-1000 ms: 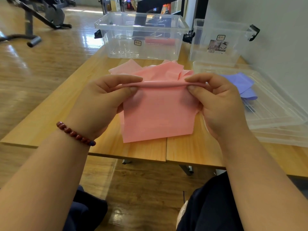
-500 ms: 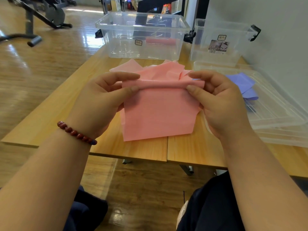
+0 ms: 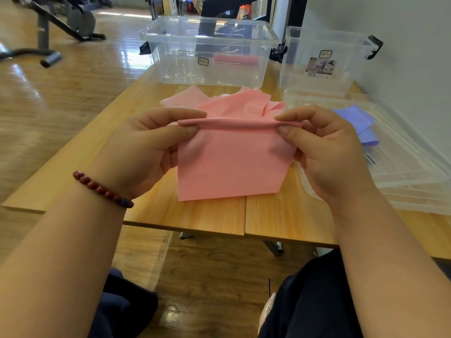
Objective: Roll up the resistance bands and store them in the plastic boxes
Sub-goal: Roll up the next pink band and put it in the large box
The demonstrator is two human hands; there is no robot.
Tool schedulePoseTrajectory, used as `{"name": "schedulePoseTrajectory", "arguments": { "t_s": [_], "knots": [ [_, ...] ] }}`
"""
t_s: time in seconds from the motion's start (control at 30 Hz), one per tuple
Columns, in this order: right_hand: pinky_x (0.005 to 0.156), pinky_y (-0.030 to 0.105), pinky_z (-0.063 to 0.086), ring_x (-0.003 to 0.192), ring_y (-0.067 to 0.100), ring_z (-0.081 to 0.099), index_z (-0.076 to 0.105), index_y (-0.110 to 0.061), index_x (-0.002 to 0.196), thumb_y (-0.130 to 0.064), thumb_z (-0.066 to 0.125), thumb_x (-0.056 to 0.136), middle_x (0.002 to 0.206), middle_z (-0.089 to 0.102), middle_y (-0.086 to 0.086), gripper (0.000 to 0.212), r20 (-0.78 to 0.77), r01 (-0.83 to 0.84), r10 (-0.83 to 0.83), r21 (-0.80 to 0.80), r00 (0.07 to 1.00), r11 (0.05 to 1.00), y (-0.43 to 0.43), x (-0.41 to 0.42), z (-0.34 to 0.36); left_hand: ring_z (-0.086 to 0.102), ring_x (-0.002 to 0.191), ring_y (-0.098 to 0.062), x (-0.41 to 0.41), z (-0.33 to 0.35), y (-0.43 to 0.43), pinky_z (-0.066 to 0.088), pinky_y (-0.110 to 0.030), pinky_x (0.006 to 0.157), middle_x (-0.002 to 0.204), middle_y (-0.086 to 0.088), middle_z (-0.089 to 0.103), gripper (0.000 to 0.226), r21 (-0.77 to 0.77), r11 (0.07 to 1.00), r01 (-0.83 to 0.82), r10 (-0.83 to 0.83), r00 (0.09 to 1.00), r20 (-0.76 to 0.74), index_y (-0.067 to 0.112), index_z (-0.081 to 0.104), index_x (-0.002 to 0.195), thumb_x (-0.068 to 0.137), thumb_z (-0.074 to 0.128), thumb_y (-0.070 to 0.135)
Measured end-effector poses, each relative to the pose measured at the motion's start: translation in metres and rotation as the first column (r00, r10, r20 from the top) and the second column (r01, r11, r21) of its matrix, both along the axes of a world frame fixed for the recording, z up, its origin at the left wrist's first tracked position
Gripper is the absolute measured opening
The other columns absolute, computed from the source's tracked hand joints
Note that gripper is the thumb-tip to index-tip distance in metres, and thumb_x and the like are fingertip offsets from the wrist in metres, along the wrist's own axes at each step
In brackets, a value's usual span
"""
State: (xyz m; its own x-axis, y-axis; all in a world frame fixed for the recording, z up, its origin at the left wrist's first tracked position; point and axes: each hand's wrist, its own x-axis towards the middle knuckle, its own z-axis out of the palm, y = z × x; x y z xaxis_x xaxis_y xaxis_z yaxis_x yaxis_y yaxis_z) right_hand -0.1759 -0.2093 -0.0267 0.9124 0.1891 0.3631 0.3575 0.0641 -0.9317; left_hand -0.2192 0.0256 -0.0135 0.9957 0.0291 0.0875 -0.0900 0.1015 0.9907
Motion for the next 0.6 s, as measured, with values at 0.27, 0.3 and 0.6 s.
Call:
{"name": "schedulePoseTrajectory", "arguments": {
  "t_s": [0.27, 0.3, 0.6],
  "knots": [
    [0.066, 0.022, 0.049, 0.078, 0.009, 0.06, 0.078, -0.024, 0.072, -0.007, 0.057, 0.079, 0.081, 0.067, -0.005, 0.028, -0.118, -0.054, 0.067, 0.11, 0.991, 0.992, -0.003, 0.0036, 0.0001, 0.071, 0.076, -0.014, -0.0027, 0.0025, 0.001, 0.056, -0.021, 0.063, 0.084, -0.007, 0.074, 0.023, -0.076, 0.995, 0.067, -0.073, 0.994, -0.079, 0.007, 0.076, 0.093, 0.074, 0.062, 0.004],
    [0.066, 0.023, 0.049, 0.079, 0.01, 0.061, 0.078, -0.024, 0.073, -0.011, 0.059, 0.078, 0.081, 0.067, -0.004, 0.024, -0.119, -0.055, 0.069, 0.11, 0.99, 0.992, -0.0032, 0.0032, 0.0003, 0.071, 0.078, -0.015, -0.0031, 0.0034, 0.0002, 0.056, -0.021, 0.064, 0.085, -0.007, 0.074, 0.022, -0.077, 0.995, 0.066, -0.073, 0.994, -0.079, 0.007, 0.076, 0.094, 0.073, 0.066, 0.008],
    [0.073, 0.028, 0.055, 0.087, 0.014, 0.068, 0.073, -0.029, 0.092, -0.014, 0.069, 0.086, 0.083, 0.072, -0.005, 0.016, -0.045, 0.047, -0.048, -0.022, 0.998, 0.999, -0.0015, 0.003, -0.003, 0.07, 0.091, -0.016, 0.0012, -0.0014, -0.004, 0.058, -0.025, 0.077, 0.091, -0.003, 0.074, 0.029, -0.001, 0.998, -0.063, 0.063, 0.998, -0.023, 0.014, 0.072, 0.097, 0.068, 0.068, 0.013]
  ]
}}
